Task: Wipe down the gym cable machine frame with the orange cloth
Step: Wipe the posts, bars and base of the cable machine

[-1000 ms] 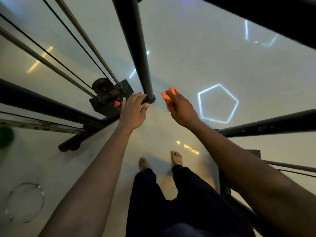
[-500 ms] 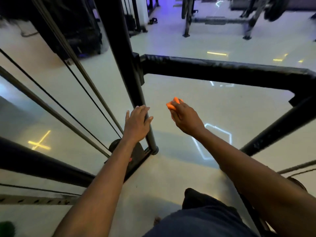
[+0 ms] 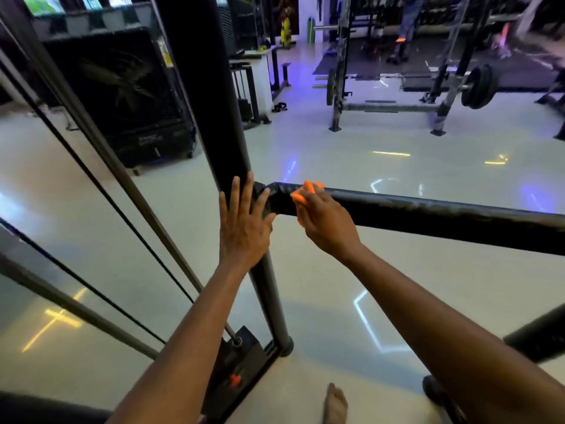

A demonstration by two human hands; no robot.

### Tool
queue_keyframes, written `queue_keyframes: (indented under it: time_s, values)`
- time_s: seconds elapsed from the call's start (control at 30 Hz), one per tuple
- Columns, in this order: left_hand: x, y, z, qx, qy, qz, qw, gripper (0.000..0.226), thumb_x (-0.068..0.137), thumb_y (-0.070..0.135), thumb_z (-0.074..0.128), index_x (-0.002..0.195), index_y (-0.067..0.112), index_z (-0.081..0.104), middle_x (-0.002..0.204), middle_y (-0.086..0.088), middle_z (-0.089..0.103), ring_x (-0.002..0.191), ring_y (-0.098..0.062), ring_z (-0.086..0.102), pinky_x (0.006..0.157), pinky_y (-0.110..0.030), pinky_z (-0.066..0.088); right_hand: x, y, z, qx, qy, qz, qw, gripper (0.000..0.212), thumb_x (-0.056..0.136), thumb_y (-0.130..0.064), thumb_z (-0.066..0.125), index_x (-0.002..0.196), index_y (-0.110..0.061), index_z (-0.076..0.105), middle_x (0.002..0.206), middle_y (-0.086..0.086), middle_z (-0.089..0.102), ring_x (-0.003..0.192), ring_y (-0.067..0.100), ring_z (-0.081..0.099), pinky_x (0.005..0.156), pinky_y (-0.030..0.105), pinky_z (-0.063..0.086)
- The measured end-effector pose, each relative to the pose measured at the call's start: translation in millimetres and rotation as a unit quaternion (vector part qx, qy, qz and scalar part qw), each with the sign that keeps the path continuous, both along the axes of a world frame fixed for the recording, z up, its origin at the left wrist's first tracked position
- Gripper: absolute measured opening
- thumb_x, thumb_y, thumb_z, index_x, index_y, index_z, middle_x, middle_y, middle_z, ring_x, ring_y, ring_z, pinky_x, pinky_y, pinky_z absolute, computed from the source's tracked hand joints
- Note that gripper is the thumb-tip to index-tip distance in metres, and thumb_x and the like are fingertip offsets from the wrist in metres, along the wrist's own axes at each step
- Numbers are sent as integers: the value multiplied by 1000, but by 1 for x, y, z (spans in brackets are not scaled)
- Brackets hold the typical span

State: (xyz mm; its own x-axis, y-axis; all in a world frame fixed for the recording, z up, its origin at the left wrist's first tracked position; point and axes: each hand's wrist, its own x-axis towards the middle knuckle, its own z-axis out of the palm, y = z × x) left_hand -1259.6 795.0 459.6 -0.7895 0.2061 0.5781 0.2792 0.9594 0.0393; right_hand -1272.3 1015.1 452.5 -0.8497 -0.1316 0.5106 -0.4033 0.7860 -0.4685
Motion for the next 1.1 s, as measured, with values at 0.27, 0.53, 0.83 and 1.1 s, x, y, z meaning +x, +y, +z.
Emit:
queue_keyframes:
  time_s: [0.27,0.53,0.83,1.1]
  values:
    - [-49,-10,-25,-65,91,81,990,74,112,41,56,173,20,20,179,-3,-18,165,-28,-20,132,-61,-5,-82,-25,-38,158,-3,-9,987,57,116,-44,39,166,-19,38,177,19,22,165,47,10,129,68,18]
    - [-70,-21,-28,25,162,28,986,99,106,44,67,173,21,-2,178,-4,-22,166,-29,-16,131,-66,11,-115,-55,-41,225,24,-61,972,60,115,-41,32,171,-18,27,169,21,36,161,52,20,125,78,0]
    - [-77,-23,-36,164,157,-34,973,123,98,37,81,170,20,-16,178,-9,-21,163,-46,-4,130,-66,21,-84,-28,-59,242,77,-63,965,73,105,-12,53,172,-19,26,175,20,24,163,48,16,129,68,14]
    - [-82,-22,-35,279,101,-59,953,129,94,34,85,168,34,-20,166,-45,6,164,-49,6,127,-61,33,-108,-76,-44,240,16,-130,962,71,103,-41,54,168,-30,32,160,16,41,148,49,36,128,66,15]
